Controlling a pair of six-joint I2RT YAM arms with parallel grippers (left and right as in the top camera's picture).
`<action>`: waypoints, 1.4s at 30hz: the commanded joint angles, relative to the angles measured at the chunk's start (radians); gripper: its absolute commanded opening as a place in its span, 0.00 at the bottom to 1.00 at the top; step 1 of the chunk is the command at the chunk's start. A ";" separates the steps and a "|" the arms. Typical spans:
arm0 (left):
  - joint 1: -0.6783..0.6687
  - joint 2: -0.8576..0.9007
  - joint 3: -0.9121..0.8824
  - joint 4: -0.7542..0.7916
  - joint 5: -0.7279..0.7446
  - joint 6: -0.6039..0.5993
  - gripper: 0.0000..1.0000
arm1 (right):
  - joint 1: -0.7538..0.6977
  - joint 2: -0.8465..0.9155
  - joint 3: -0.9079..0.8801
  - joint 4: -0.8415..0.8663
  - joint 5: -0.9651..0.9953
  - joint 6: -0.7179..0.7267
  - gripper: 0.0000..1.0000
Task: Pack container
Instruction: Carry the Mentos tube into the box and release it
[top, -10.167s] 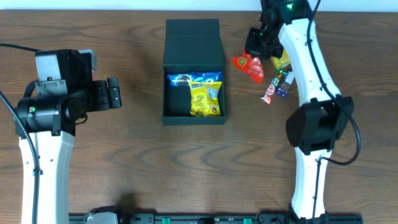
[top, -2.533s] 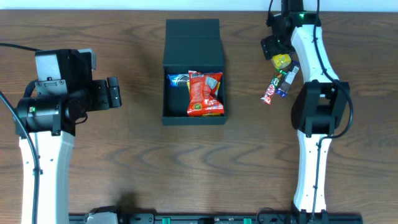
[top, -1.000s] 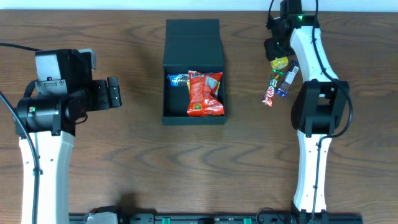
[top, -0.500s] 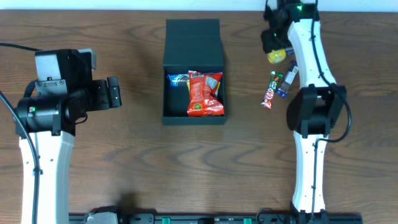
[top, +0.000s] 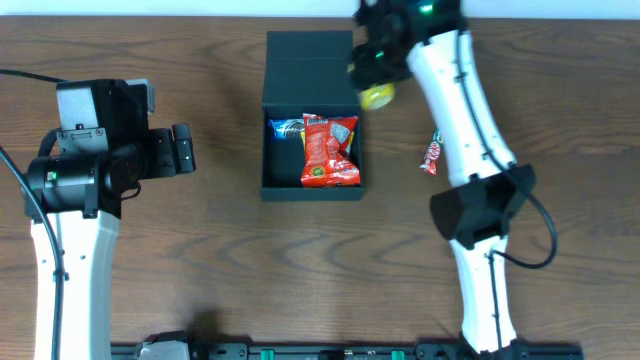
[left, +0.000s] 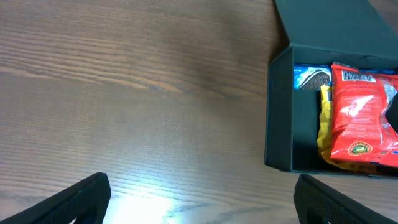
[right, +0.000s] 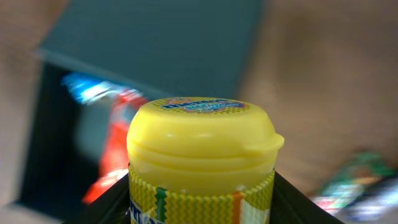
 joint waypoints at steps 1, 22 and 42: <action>0.002 0.004 0.010 -0.002 0.000 0.011 0.95 | 0.070 -0.014 -0.031 -0.017 -0.078 0.142 0.17; 0.002 0.004 0.010 -0.014 0.001 0.011 0.95 | 0.268 -0.014 -0.370 0.220 0.037 0.385 0.15; 0.002 0.004 0.010 -0.014 0.000 0.012 0.95 | 0.273 -0.016 -0.381 0.249 0.039 0.412 0.75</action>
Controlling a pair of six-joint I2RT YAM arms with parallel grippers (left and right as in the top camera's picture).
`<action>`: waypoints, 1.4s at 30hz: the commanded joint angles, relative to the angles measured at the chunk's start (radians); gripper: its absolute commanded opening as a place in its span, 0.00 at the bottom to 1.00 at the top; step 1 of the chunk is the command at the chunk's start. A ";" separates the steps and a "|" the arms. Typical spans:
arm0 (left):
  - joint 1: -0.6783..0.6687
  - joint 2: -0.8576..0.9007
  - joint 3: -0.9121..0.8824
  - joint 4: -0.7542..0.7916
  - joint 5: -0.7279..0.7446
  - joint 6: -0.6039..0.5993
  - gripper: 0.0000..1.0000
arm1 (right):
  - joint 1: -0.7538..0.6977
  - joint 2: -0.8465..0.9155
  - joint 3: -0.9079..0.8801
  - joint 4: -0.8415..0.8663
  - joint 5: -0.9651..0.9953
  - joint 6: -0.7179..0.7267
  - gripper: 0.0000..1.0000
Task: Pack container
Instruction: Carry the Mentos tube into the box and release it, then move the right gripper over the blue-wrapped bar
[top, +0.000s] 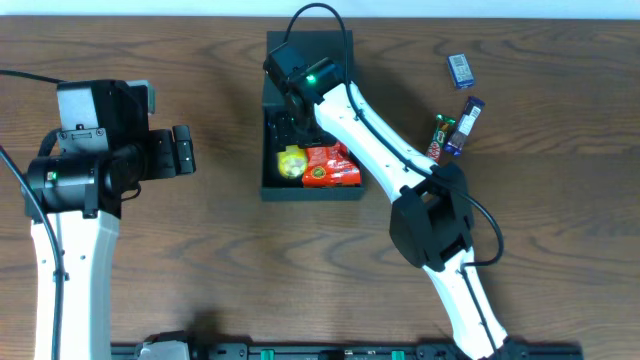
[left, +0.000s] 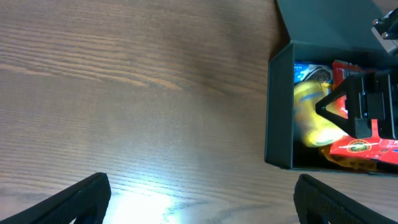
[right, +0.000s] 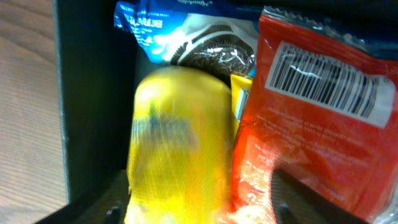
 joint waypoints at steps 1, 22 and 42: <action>0.002 0.004 0.010 -0.005 0.000 0.012 0.95 | 0.008 -0.016 -0.002 -0.006 0.010 0.005 0.75; 0.002 0.004 0.010 -0.007 0.000 0.012 0.95 | 0.005 -0.066 0.038 0.035 0.019 -0.116 0.41; 0.002 0.004 0.010 -0.005 0.001 0.011 0.95 | -0.472 -0.179 0.078 0.179 0.248 -0.357 0.74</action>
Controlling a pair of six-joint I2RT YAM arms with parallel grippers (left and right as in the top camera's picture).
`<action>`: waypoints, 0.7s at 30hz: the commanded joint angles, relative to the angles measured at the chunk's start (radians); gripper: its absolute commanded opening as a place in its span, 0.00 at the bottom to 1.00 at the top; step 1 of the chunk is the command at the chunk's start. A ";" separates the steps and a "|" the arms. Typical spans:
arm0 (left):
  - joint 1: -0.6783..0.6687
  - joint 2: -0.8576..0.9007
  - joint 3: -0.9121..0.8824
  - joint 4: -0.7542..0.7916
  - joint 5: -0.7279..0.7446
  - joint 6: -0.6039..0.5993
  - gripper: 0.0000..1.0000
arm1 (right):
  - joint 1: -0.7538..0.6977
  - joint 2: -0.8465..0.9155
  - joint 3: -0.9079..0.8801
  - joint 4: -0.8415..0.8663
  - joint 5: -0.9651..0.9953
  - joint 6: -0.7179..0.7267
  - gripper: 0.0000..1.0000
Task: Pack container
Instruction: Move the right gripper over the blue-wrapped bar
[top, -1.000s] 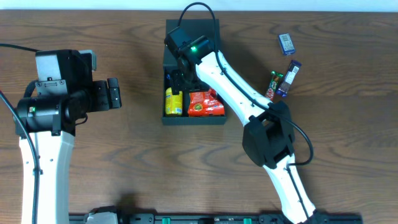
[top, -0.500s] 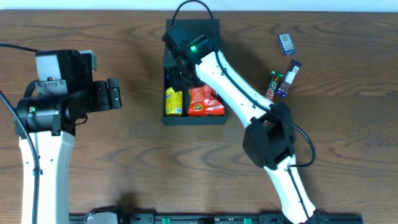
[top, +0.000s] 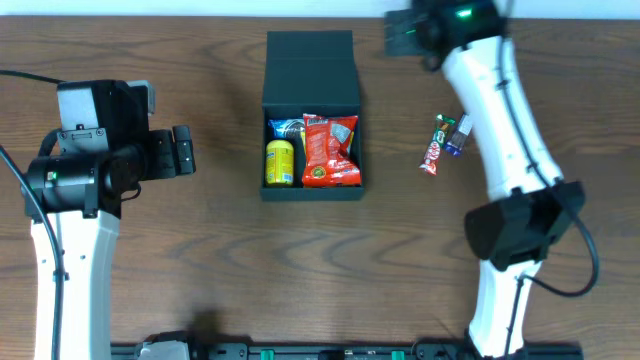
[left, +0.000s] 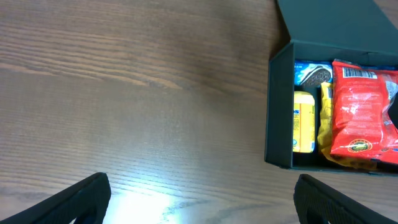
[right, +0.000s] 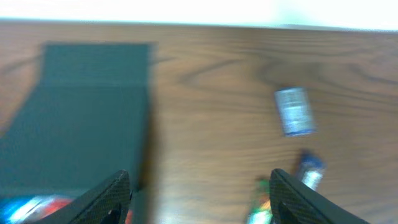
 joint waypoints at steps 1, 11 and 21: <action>0.002 0.004 0.010 -0.002 0.001 0.011 0.95 | -0.072 0.043 -0.004 0.053 -0.014 -0.095 0.78; 0.002 0.004 0.010 0.011 0.001 0.012 0.95 | -0.179 0.210 -0.004 0.293 -0.084 -0.300 0.99; 0.002 0.004 0.010 0.013 0.000 0.012 0.95 | -0.241 0.389 -0.004 0.426 -0.084 -0.308 0.99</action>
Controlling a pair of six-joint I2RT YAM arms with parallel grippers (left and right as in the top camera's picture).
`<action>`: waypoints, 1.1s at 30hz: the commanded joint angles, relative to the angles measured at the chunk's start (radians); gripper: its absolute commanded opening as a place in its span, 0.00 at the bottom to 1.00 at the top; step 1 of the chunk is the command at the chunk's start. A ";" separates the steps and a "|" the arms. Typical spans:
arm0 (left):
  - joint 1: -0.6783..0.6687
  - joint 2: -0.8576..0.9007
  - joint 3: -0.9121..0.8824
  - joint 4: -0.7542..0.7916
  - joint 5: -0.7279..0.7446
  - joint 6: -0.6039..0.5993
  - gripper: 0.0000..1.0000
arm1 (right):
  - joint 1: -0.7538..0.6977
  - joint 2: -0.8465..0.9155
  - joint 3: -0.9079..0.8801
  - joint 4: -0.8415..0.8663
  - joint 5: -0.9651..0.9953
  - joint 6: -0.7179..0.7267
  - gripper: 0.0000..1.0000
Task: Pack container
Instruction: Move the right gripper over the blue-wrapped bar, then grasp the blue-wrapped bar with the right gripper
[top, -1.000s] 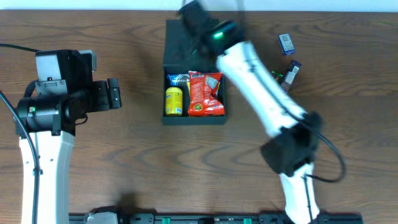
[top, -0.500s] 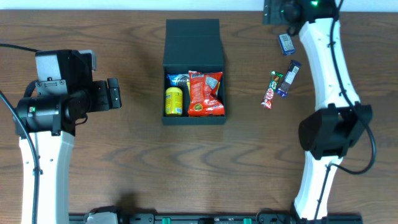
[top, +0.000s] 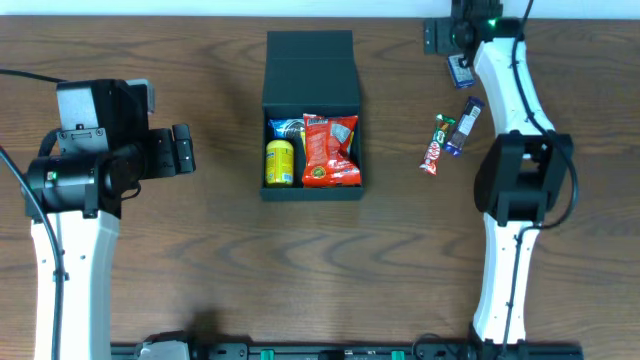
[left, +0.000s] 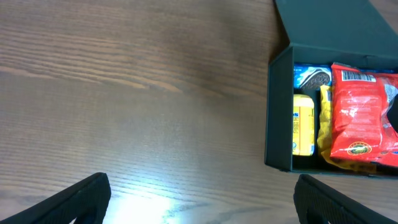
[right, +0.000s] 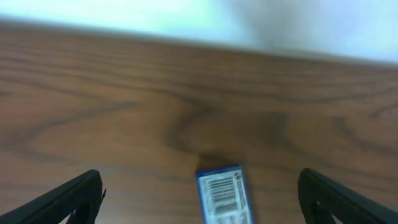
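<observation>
The dark box (top: 311, 188) stands open, its lid folded back. Inside lie a yellow bottle (top: 279, 162), a red snack bag (top: 330, 150) and a blue cookie packet (top: 285, 127); the left wrist view shows the bottle (left: 303, 123) too. My right gripper (top: 460, 40) is open at the far right of the table, over a small blue packet (right: 222, 194) that lies between its fingers. My left gripper (left: 199, 199) is open and empty, left of the box.
Two loose candy bars lie right of the box: a blue one (top: 469, 113) and a red-green one (top: 436, 145). The table's far edge runs just beyond the right gripper.
My right gripper has moved further right along the back of the table and now sits over the small blue packet. The left arm has not moved.
My right gripper held the yellow bottle above the box's lid. Then it was down inside the box with the bottle beside the red bag. Later the bottle lay in the box and the gripper was open at the back, now over the blue packet.
</observation>
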 joint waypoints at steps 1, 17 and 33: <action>0.002 0.004 0.010 0.001 -0.001 0.012 0.95 | -0.028 0.040 -0.002 0.013 -0.001 -0.029 0.99; 0.002 0.004 0.010 0.001 -0.007 0.011 0.95 | -0.064 0.109 -0.004 0.016 -0.022 -0.031 0.99; 0.002 0.004 0.010 0.001 -0.007 0.011 0.95 | -0.064 0.120 -0.014 -0.046 -0.055 -0.061 0.92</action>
